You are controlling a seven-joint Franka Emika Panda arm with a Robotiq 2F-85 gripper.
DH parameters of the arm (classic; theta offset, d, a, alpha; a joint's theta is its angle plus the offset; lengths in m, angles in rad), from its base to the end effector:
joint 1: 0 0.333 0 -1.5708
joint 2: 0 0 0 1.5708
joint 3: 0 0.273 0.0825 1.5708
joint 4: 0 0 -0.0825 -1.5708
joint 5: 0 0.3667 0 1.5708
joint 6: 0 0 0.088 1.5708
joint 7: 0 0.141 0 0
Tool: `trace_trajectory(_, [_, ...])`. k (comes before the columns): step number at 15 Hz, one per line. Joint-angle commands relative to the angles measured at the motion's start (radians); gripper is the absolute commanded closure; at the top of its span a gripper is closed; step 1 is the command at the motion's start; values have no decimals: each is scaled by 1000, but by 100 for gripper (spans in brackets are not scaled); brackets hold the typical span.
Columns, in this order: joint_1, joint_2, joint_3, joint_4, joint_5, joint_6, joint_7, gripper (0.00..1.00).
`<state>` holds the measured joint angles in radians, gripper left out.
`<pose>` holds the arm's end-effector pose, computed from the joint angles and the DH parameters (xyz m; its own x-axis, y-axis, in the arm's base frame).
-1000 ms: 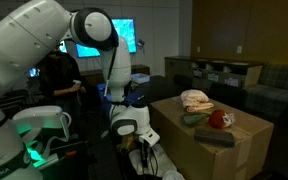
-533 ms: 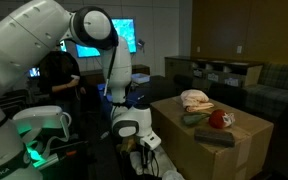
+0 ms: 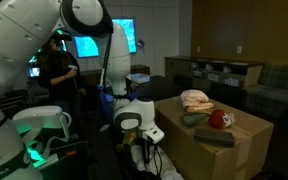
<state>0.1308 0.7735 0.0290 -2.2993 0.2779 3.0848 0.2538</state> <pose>0.4411 0.0526 -0.0299 0.9288 -0.3706 -0.0058 -0.3705 -0.9280 -0.0382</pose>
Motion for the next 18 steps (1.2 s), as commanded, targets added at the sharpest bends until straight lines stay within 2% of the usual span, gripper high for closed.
trace_trajectory(1, [-34, -155, 12, -91, -27, -64, -26, 95])
trace_trajectory(5, [-71, -292, 29, -147, -39, -164, -60, 94])
trace_trajectory(10, [-174, -476, 110, -184, 2, -362, -181, 95])
trace_trajectory(18, [-147, -742, 73, -163, -13, -579, -236, 95])
